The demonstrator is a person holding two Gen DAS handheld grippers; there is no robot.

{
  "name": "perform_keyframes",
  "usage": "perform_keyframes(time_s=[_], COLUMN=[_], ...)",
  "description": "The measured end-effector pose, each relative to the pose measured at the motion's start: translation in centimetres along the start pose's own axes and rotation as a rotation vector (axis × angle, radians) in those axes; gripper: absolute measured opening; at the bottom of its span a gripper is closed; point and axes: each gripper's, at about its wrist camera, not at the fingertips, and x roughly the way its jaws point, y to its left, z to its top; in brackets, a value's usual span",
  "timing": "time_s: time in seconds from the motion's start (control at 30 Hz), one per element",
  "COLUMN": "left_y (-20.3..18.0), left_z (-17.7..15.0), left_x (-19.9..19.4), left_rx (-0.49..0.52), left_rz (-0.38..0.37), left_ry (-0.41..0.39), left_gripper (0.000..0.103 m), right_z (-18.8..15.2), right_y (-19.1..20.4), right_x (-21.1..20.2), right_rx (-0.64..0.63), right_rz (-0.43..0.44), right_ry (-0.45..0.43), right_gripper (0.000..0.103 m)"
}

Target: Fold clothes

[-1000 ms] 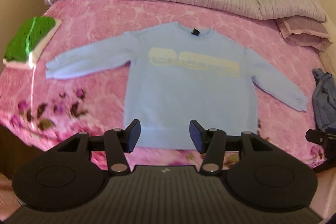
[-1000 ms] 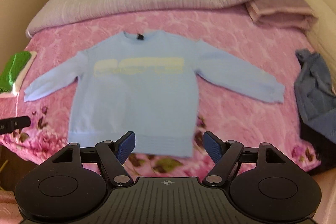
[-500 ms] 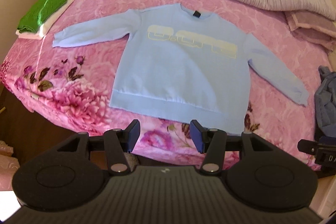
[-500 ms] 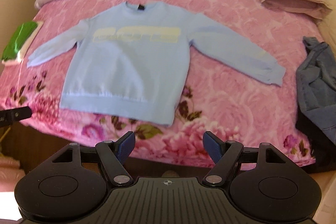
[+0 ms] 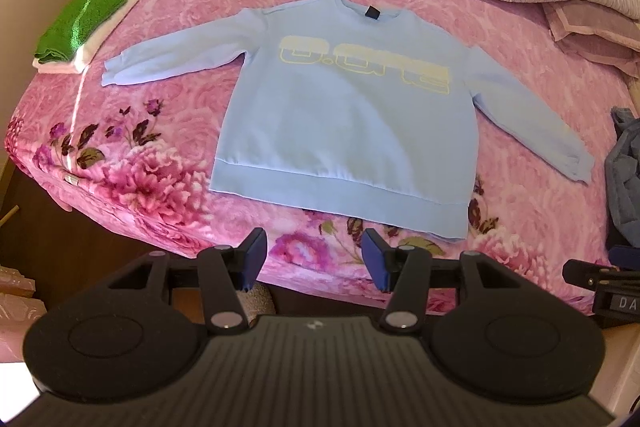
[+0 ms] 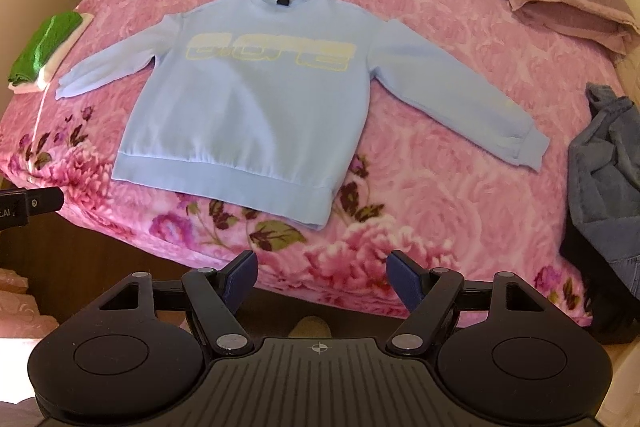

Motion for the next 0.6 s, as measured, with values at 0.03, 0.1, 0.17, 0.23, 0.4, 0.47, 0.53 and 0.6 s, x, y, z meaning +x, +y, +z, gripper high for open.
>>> perform_keyframes(time_s=[0.03,0.1,0.17,0.23,0.4,0.47,0.53,0.6], left_y=[0.08,0.14,0.25,0.34,0.47,0.55,0.66,0.77], left_z=[0.05,0.08,0.15,0.16,0.01,-0.05,-0.10,-0.15], left_x=[-0.05,-0.21,-0.33,-0.41,-0.55,-0.61,-0.70,-0.76], left_rx=[0.000,-0.003,-0.005,-0.006,-0.012,-0.015,-0.020,-0.025], left_rz=[0.001,0.004,0.006,0.007,0.012,0.015,0.017,0.019], left_ry=[-0.001,-0.005,-0.008,-0.009,-0.011,-0.013,-0.015,-0.019], left_gripper=[0.048,0.048,0.048,0.048,0.048,0.048,0.048,0.048], right_z=[0.08,0.20,0.26,0.25,0.32,0.41,0.47,0.46], right_y=[0.07,0.22,0.33,0.45,0.57,0.58,0.56,0.73], right_x=[-0.09,-0.28,-0.46,-0.51,-0.52,-0.61,-0.70,-0.74], right_rx=[-0.005,-0.015,-0.024,-0.031,-0.032,-0.035,-0.038,-0.042], right_rz=[-0.001,-0.003,-0.004,-0.003,0.001,0.002,0.003,0.005], right_ry=[-0.004,-0.012,-0.020,-0.023,-0.024,-0.029,-0.033,-0.038], right_gripper=[0.075,0.075,0.075,0.075,0.075,0.075,0.075,0.075])
